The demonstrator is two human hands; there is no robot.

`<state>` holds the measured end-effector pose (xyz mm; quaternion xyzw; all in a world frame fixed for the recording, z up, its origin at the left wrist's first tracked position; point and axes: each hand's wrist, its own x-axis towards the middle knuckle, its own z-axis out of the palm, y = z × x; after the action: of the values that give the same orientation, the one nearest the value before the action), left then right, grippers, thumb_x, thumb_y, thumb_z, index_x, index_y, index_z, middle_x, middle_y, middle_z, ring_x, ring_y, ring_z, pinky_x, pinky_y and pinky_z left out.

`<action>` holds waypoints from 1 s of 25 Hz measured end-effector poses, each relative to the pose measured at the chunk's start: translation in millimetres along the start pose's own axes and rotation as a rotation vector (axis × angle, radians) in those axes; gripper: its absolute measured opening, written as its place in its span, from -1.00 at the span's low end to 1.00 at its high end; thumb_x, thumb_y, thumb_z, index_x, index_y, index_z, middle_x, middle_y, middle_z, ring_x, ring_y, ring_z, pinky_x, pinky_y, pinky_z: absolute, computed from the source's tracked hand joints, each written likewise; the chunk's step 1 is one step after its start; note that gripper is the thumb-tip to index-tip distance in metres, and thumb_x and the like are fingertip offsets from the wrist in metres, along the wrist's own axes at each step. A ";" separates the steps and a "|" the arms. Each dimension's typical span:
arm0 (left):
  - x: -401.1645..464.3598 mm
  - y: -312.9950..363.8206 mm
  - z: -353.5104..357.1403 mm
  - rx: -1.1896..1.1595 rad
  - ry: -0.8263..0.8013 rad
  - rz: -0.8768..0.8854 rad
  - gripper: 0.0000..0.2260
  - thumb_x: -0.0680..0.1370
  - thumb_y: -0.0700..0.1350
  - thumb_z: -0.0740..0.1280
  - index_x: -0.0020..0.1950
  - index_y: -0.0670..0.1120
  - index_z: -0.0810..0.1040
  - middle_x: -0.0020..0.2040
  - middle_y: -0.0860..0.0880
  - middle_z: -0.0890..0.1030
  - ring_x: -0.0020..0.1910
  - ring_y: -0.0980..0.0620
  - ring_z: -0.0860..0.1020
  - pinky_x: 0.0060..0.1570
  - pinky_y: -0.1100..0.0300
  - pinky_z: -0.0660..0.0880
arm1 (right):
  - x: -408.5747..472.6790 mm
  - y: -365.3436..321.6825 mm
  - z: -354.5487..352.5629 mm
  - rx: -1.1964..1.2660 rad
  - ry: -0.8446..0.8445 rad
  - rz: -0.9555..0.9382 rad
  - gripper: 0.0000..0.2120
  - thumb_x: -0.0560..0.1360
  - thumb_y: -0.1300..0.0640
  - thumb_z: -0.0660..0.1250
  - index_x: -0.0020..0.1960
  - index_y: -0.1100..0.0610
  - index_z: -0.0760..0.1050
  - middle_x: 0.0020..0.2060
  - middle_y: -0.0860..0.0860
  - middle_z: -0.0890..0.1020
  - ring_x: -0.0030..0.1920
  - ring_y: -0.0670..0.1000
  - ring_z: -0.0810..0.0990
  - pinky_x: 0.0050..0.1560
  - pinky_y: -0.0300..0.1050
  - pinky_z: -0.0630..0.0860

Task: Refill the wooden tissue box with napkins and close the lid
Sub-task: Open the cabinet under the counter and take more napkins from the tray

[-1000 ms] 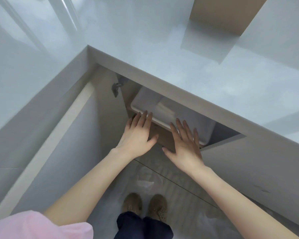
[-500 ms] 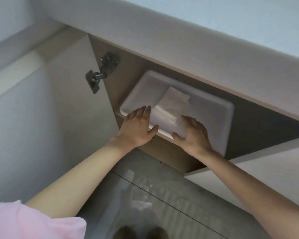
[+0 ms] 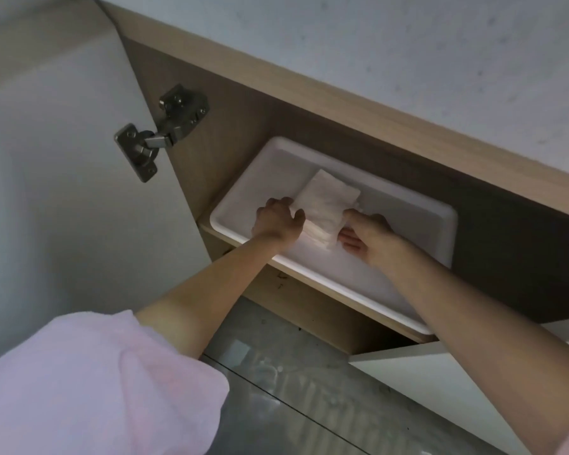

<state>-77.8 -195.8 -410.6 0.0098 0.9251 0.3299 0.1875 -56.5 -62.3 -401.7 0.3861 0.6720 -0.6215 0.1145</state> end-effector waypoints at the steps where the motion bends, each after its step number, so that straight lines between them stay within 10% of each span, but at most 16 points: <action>1: 2.9 1.2 3.6 -0.042 0.005 -0.009 -0.61 0.60 -0.02 0.10 0.39 -0.14 0.31 0.34 -0.20 0.40 0.29 -0.17 0.39 0.24 0.02 0.36 | 3.7 0.3 2.4 0.047 -0.014 0.014 -0.76 0.54 0.13 0.23 0.09 0.29 0.48 -0.05 0.19 0.56 -0.02 0.11 0.58 0.07 -0.03 0.55; 9: 5.0 -0.9 17.8 -0.031 -0.036 -0.044 -0.73 0.56 -0.07 0.17 0.19 -0.16 0.46 0.18 -0.17 0.53 0.17 -0.15 0.46 0.10 0.07 0.41 | 7.8 6.6 10.6 0.115 -0.019 0.003 -0.60 0.49 0.19 0.32 0.29 0.30 0.41 0.08 0.17 0.57 -0.21 0.06 0.54 -0.47 -0.24 0.51; 16: -58.9 7.5 -12.1 -0.777 -0.120 -0.306 -0.60 0.55 0.03 0.19 0.33 -0.13 0.36 0.25 -0.10 0.49 0.20 -0.08 0.46 0.10 0.18 0.41 | -63.2 8.1 -0.6 0.237 -0.233 0.024 -0.61 0.48 0.16 0.32 0.29 0.14 0.40 0.17 0.12 0.56 0.15 0.13 0.54 0.08 -0.01 0.52; 19: -110.7 1.5 -40.8 -1.294 -0.375 -0.403 -0.64 0.53 0.13 0.19 0.19 -0.06 0.48 0.00 -0.03 0.61 -0.01 0.02 0.56 -0.11 0.19 0.49 | -114.4 12.5 -11.0 0.292 -0.380 0.049 -0.82 0.52 0.21 0.24 0.12 0.12 0.46 -0.02 0.09 0.58 -0.01 0.07 0.56 0.02 -0.07 0.50; 25: -198.3 1.9 -75.1 -1.542 -0.410 -0.445 -0.67 0.54 0.08 0.18 0.18 -0.08 0.52 0.09 -0.07 0.66 0.07 -0.01 0.62 0.13 0.04 0.52 | -204.0 24.9 -27.9 0.177 -0.512 0.111 -0.71 0.50 0.22 0.31 0.21 0.08 0.48 0.12 0.04 0.63 0.11 0.03 0.60 0.16 -0.09 0.50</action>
<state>79.8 -268.1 -288.4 -0.2449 0.3671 0.8186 0.3677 106.8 -115.1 -285.3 0.2614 0.5419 -0.7480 0.2802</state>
